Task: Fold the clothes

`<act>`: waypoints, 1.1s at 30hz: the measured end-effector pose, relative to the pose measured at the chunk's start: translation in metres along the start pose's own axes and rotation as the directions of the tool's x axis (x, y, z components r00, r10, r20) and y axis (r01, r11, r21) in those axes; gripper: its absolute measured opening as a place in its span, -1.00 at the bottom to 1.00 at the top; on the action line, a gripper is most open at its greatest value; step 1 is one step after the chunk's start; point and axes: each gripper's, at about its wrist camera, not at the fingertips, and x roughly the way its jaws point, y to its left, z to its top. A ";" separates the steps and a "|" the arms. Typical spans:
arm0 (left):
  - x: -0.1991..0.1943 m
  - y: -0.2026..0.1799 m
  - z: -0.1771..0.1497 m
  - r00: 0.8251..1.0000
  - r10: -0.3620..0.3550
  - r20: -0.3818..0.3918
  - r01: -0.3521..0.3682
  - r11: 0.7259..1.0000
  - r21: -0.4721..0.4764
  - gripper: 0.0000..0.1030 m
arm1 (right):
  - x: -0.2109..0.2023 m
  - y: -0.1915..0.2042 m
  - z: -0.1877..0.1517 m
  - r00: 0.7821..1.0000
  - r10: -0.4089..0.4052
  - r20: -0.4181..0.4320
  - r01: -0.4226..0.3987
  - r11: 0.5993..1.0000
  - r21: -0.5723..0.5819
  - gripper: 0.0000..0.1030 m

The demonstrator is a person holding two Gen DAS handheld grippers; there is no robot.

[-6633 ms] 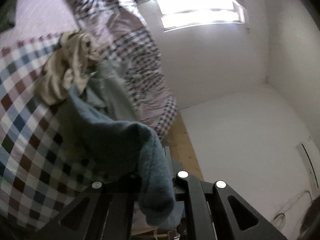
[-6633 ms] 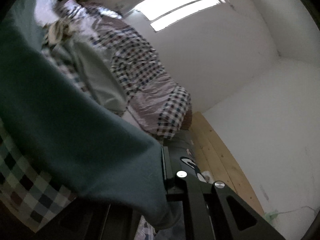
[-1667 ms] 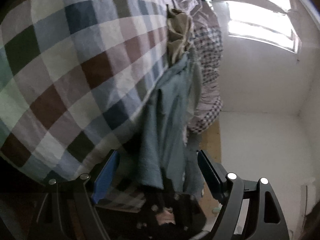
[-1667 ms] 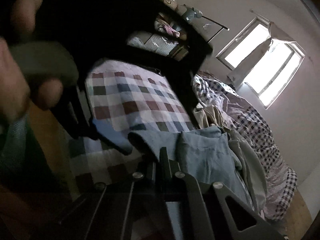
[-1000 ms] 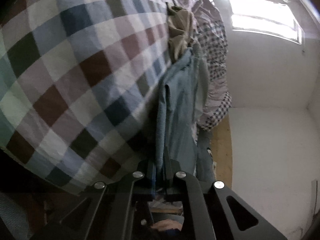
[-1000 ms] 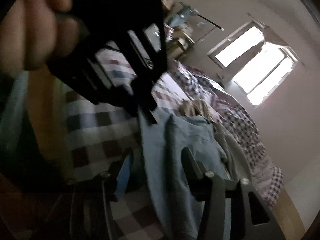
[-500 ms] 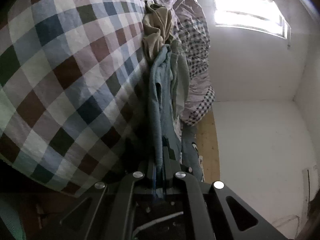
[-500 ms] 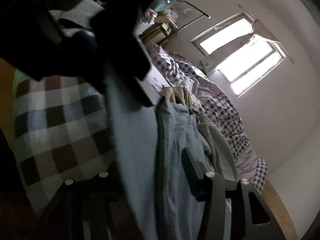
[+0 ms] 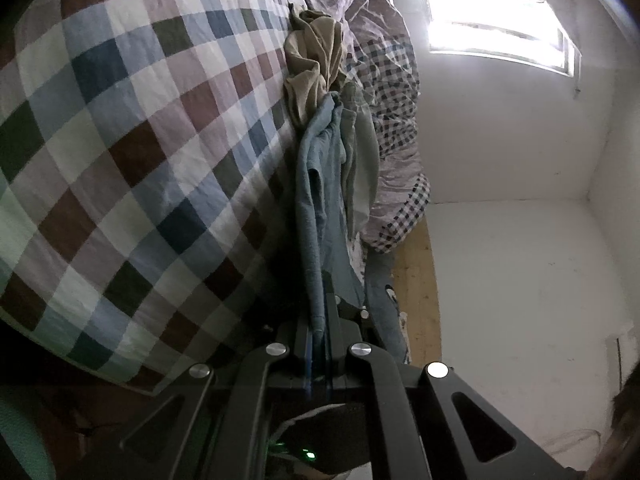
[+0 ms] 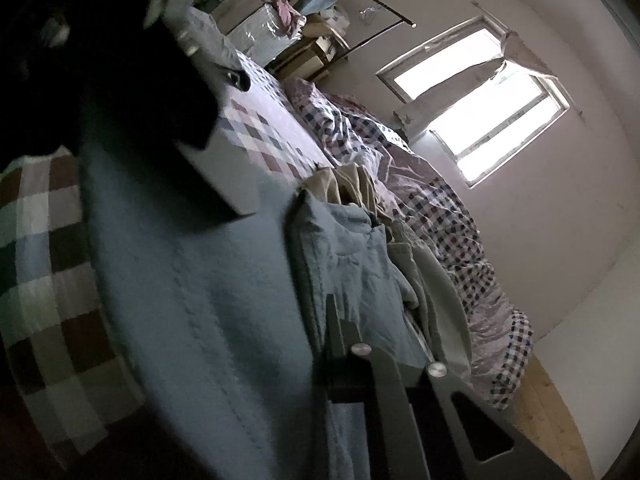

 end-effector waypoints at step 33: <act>0.210 -0.115 0.191 0.951 0.117 -0.288 0.003 0.922 0.386 0.50 | -0.050 -0.126 0.003 0.993 0.063 0.098 -0.093 0.934 0.344 -0.96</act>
